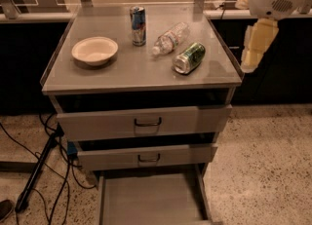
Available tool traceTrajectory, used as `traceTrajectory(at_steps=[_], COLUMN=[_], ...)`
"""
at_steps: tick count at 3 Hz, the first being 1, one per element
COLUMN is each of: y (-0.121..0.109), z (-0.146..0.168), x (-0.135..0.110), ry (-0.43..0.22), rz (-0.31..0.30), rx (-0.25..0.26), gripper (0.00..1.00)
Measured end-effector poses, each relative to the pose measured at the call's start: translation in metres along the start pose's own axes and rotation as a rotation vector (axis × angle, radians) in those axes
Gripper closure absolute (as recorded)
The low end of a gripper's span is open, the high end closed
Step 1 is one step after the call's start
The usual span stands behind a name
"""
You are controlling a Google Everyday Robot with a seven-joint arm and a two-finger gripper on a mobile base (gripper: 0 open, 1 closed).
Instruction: Place water bottle into bottom drawer
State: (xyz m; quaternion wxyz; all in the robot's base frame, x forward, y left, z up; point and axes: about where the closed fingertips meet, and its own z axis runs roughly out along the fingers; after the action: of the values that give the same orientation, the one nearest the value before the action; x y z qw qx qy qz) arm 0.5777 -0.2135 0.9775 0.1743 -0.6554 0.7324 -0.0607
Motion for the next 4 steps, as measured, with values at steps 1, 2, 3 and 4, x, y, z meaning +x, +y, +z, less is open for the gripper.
traceTrajectory(at_steps=[1, 2, 3, 4], y=[-0.033, -0.035, -0.05, -0.075], z=[0.01, 0.011, 0.015, 0.031], x=[-0.023, -0.023, -0.028, -0.051], ry=[-0.011, -0.011, -0.015, -0.018], rz=[-0.048, -0.052, -0.087, -0.16], rx=[0.02, 0.021, 0.033, 0.03], gripper=[0.0, 0.0, 0.0, 0.0])
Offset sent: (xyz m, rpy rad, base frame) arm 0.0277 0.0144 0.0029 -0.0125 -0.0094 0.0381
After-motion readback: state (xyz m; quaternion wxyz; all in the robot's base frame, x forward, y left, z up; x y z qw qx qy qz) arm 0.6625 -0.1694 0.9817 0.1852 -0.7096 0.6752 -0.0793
